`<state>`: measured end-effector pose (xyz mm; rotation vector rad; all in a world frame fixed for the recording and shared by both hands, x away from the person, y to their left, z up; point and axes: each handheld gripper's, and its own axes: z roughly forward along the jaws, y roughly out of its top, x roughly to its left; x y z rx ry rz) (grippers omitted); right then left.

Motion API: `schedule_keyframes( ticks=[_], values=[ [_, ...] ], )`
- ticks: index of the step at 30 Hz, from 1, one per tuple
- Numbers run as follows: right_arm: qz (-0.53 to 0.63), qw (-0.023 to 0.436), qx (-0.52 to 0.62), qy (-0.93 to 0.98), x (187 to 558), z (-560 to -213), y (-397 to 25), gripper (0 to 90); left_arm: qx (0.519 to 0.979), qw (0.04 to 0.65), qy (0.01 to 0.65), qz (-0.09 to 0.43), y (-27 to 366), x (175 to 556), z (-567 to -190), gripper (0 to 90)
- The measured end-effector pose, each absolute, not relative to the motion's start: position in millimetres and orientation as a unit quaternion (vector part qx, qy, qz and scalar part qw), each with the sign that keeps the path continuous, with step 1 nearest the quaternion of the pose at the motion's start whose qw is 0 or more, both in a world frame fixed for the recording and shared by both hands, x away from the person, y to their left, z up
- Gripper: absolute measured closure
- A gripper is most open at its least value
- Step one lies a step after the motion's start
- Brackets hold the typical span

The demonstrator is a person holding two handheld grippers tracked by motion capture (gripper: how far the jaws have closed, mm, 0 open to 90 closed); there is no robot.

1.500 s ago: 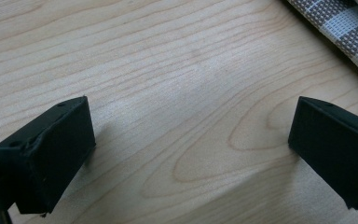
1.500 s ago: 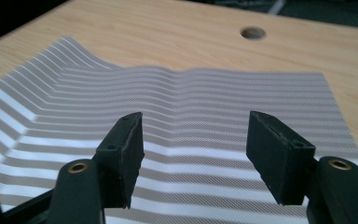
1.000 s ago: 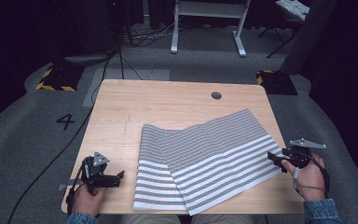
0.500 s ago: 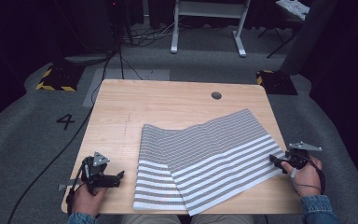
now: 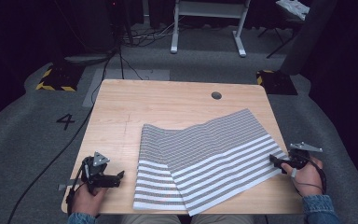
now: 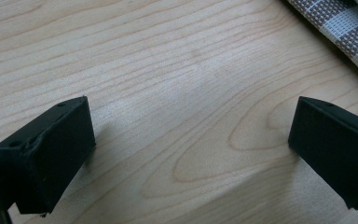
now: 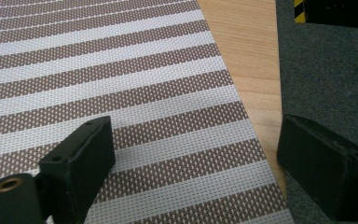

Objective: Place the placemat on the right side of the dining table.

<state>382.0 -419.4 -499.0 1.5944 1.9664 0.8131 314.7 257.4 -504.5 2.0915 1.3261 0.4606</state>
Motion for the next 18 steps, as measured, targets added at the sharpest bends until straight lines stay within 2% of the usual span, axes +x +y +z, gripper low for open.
schedule_keyframes(
  ticks=[4, 5, 6, 8, 9, 12, 15, 18],
  values=[
    [0.298, 0.233, 0.581, 0.721, 380, -497, -416, 23.6, 0.790, 0.307, 0.501, 0.173, 257, 315, -505, 0.4],
    [0.299, 0.228, 0.574, 0.727, 379, -494, -414, 34.3, 0.790, 0.307, 0.501, 0.173, 258, 315, -505, 0.4],
    [0.299, 0.228, 0.574, 0.727, 379, -494, -414, 34.3, 0.790, 0.307, 0.501, 0.173, 258, 315, -505, 0.4],
    [0.299, 0.221, 0.567, 0.735, 378, -491, -409, 49.1, 0.790, 0.306, 0.501, 0.174, 257, 315, -504, 0.4],
    [0.299, 0.212, 0.561, 0.742, 377, -489, -405, 65.0, 0.791, 0.307, 0.501, 0.173, 258, 315, -505, 0.4],
    [0.292, 0.205, 0.548, 0.757, 378, -485, -398, 79.4, 0.790, 0.308, 0.501, 0.173, 258, 315, -505, 0.4],
    [0.290, 0.215, 0.528, 0.769, 378, -476, -393, 84.7, 0.790, 0.307, 0.501, 0.173, 258, 315, -505, 0.4],
    [0.306, 0.232, 0.509, 0.770, 380, -459, -391, 86.2, 0.790, 0.308, 0.501, 0.173, 258, 315, -505, 0.4]
  ],
)
